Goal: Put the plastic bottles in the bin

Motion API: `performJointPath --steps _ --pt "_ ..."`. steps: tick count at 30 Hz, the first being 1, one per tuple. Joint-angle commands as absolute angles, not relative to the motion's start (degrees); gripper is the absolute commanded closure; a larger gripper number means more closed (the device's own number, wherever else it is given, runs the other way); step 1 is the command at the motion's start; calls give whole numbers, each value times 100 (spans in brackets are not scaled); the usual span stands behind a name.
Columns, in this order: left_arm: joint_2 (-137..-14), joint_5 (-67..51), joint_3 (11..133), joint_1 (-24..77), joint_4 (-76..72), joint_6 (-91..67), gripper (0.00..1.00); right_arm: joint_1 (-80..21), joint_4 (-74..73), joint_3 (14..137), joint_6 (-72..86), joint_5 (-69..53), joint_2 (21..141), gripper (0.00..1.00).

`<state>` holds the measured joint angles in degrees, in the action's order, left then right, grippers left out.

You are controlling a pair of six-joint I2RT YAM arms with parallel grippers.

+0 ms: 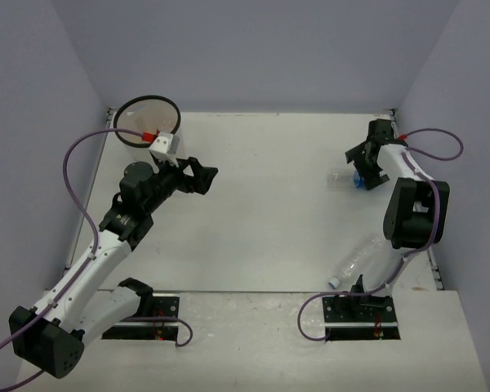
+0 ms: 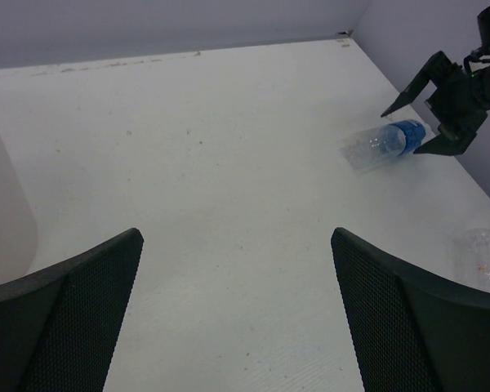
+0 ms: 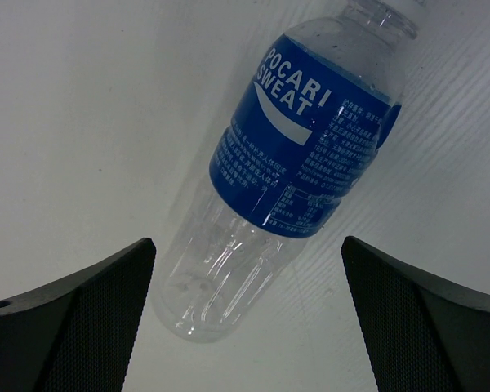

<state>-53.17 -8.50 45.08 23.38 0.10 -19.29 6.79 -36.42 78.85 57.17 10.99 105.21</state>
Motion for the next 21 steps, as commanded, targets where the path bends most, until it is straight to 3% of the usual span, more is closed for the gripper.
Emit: performJointPath --steps 1,5,9,16,21 --pt "-5202 -722 4395 2329 -229 -1837 0 650 -3639 8129 5968 1336 10707 1" --pt "-5273 -664 4412 2329 -207 -1846 0 650 -3609 8127 5955 1297 10920 7" --pt "-5326 -618 4465 2329 -149 -1846 0 650 -3373 7952 5836 1291 10837 29" --pt "-5224 -536 4467 2329 -74 -1870 0 650 -3545 8040 5787 1395 10892 34" --pt "-5096 -527 4456 2320 -44 -1907 0 650 -3437 7963 5695 1151 11030 64"
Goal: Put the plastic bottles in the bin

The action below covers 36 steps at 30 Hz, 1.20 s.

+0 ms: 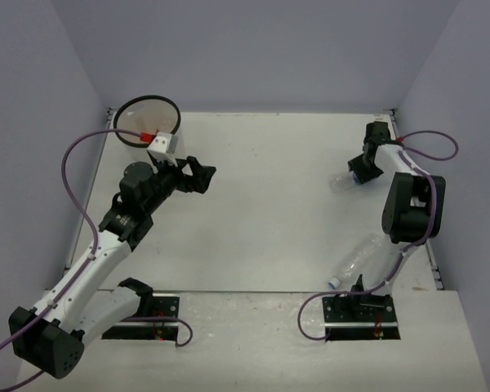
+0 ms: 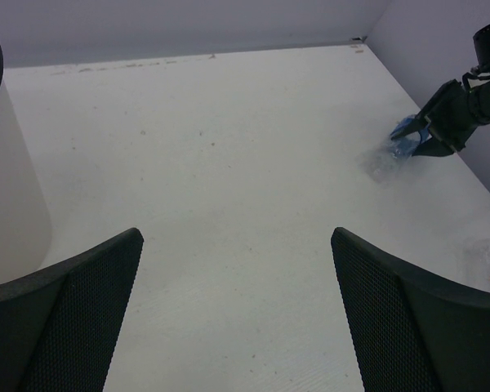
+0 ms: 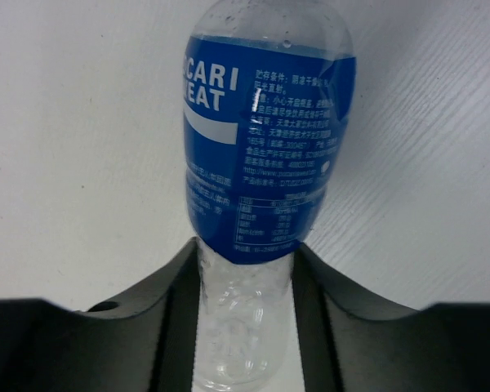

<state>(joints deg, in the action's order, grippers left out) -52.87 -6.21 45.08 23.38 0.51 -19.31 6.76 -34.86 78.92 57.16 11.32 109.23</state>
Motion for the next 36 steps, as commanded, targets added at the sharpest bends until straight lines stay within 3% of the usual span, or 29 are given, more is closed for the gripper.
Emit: performJointPath --steps 1,3,7,10,17,24,31,36 --pt "-5066 -518 4456 2320 -35 -1907 0 650 -3441 7949 5682 1133 11021 70" --pt "-5011 -493 4448 2337 -26 -1916 0 650 -3445 7928 5644 1116 11013 80" --pt "-4897 -475 4431 2329 -9 -1916 0 650 -3402 7806 5511 1159 10746 86" --pt "-4865 -462 4412 2329 -46 -1947 0 620 -3314 7781 5140 1095 10377 100" --pt "-5089 -650 4535 2329 -70 -2052 0 127 -2735 7507 3448 975 9566 100" --pt "-5531 -1067 4762 2329 -279 -2412 0 -459 -793 5865 1518 -1764 8030 100" --pt "-6371 -1957 5366 2329 -860 -3274 0 -1269 -344 4983 776 -3310 6742 100" --pt "-7026 -2505 5365 2359 -1881 -3919 0 -1908 -211 4858 845 -3608 6393 100"
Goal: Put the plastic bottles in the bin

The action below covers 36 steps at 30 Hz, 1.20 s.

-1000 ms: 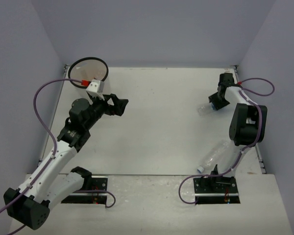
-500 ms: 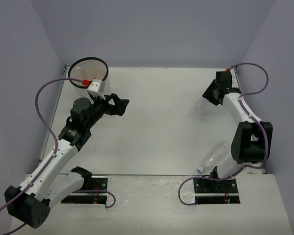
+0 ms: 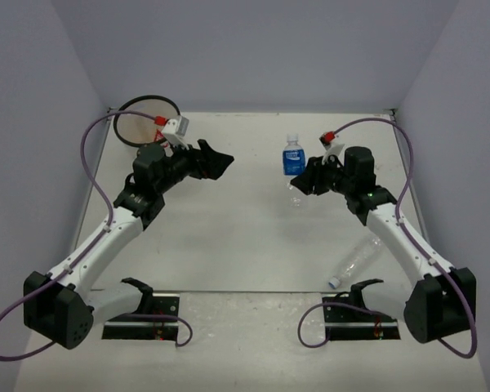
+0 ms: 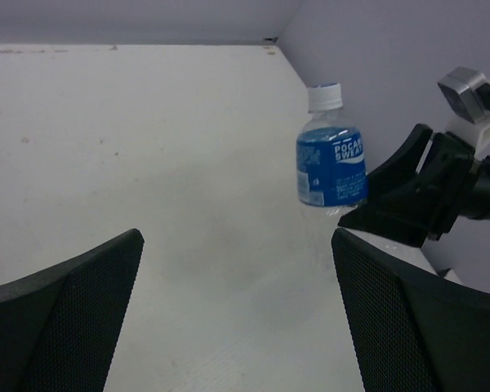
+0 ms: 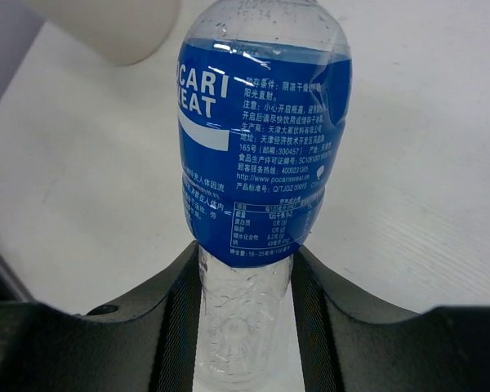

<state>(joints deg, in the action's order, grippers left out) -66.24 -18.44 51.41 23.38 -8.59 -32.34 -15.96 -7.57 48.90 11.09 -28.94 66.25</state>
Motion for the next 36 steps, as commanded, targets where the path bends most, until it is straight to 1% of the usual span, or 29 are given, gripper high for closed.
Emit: performJointPath --steps 1,3,7,10,13,16,23,25,26,27,28,29,30,31,32,34,35,36 --pt "-7188 -2597 5418 2395 -2066 -4024 0 -2063 -257 4901 878 -3602 6383 100" --pt "-7481 -2746 5544 2517 -2308 -4173 0 -2287 -287 4975 969 -3588 6365 100" --pt "-7679 -2752 5682 2823 -2503 -4093 0 -2460 -302 5130 1136 -3579 6402 100" --pt "-7619 -2841 5583 2930 -2761 -4097 0 -2541 -298 5221 1171 -3522 6488 100" --pt "-7507 -2484 5397 3077 -2944 -4042 0 -2647 -219 5221 1177 -3605 6521 100" --pt "-7607 -2376 5425 3175 -2927 -3979 0 -2806 -205 5249 1150 -3665 6522 100" --pt "-8262 -2631 5882 3375 -2566 -3691 0 -3059 -149 5238 1107 -3707 6380 100" --pt "-8352 -2803 6020 3384 -2517 -3681 19 -3066 -107 5184 1119 -3630 6295 100" --pt "-8407 -2844 6061 3384 -2489 -3674 32 -3059 -114 5177 1133 -3548 6261 100" --pt "-8427 -2888 6113 3384 -2438 -3674 49 -3059 -122 5177 1150 -3485 6242 100" --pt "-8437 -2908 6150 3392 -2386 -3674 62 -3059 -139 5177 1151 -3415 6232 100" --pt "-8437 -2933 6168 3393 -2374 -3682 79 -3066 -172 5185 1159 -3363 6224 100" --pt "-8428 -2949 6161 3388 -2378 -3696 90 -3067 -194 5190 1188 -3265 6223 100" --pt "-8414 -2960 6151 3385 -2380 -3710 99 -3066 -213 5197 1225 -3162 6225 99" --pt "-8387 -2954 6144 3392 -2374 -3717 100 -3059 -227 5211 1286 -3060 6239 97" --pt "-8342 -2914 6144 3393 -2353 -3710 100 -3067 -340 5263 1390 -2895 6253 82" --pt "-8325 -2902 6147 3393 -2338 -3693 100 -3067 -375 5281 1422 -2866 6262 72" --pt "-8296 -2844 6171 3393 -2312 -3661 100 -3067 -425 5302 1451 -2843 6263 58"
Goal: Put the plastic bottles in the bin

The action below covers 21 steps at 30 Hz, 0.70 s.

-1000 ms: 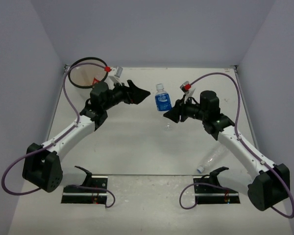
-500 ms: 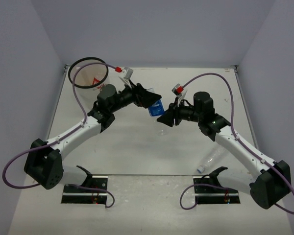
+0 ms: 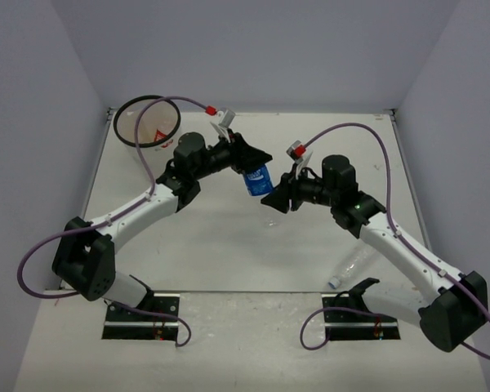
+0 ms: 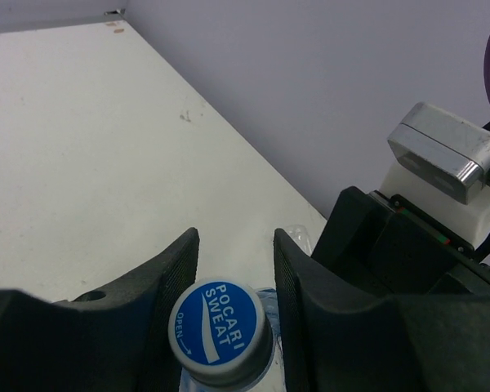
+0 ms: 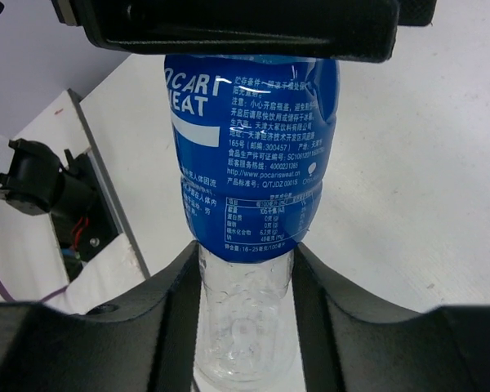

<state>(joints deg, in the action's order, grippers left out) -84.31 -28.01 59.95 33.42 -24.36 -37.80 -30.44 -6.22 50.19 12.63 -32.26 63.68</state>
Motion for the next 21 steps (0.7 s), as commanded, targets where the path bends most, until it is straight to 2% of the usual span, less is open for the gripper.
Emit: performJointPath --steps 1,3,4,10,16,21 --pt "-8271 -2745 6196 3389 -2251 -3608 100 -3064 -476 5321 1494 -2795 6251 44" --pt "-8198 -2364 6346 3384 -1907 -3366 100 -3067 -615 5337 1582 -2626 6191 9" --pt "-8149 -2168 6455 3384 -1711 -3236 100 -3067 -681 5343 1626 -2555 6116 3" --pt "-7826 -1173 6921 3067 -1086 -2583 100 -3067 -1161 5316 1756 -1942 5559 1" --pt "-7443 -443 7597 2063 -923 -2224 100 -3067 -1140 4844 1842 -1375 4795 1" --pt "-7285 2060 7883 1928 -1674 -1109 100 -3067 -1376 4686 1811 -840 4555 1"
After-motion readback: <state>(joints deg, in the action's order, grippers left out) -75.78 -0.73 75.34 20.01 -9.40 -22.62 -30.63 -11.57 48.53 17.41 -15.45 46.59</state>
